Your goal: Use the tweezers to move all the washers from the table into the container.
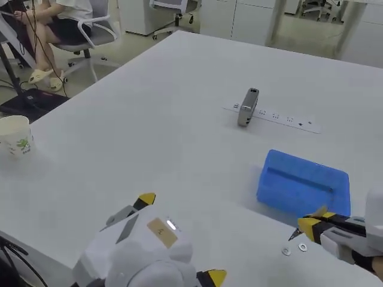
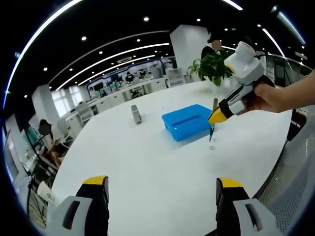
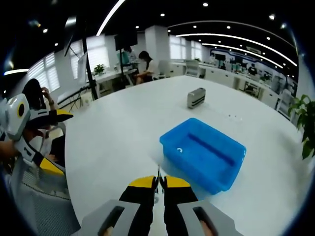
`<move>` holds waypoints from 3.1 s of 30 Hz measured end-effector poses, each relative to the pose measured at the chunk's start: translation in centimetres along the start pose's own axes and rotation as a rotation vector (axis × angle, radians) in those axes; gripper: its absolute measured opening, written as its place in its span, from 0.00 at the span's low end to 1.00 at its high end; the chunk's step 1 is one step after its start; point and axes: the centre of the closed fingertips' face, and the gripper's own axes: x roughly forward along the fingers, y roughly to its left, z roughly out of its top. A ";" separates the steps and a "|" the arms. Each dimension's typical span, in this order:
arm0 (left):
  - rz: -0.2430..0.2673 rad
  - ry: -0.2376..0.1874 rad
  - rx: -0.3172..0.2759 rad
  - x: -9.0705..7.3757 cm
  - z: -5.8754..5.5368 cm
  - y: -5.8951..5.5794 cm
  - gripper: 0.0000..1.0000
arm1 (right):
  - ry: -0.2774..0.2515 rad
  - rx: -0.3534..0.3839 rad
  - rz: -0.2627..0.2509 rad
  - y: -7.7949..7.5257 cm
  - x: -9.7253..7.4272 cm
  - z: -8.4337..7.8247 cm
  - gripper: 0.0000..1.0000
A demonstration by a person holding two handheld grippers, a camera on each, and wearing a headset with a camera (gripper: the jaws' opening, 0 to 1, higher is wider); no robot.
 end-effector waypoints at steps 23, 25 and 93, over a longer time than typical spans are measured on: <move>0.007 0.011 0.006 0.0 -0.2 0.1 0.91 | 0.015 0.026 -0.011 0.0 0.2 -2.1 0.02; 0.006 0.012 0.009 0.0 -0.2 0.1 0.91 | 0.013 0.027 -0.020 -0.1 0.2 -2.1 0.02; -0.026 0.052 0.067 0.3 -1.0 -0.9 0.90 | -0.076 0.004 -0.187 -8.1 0.0 6.6 0.00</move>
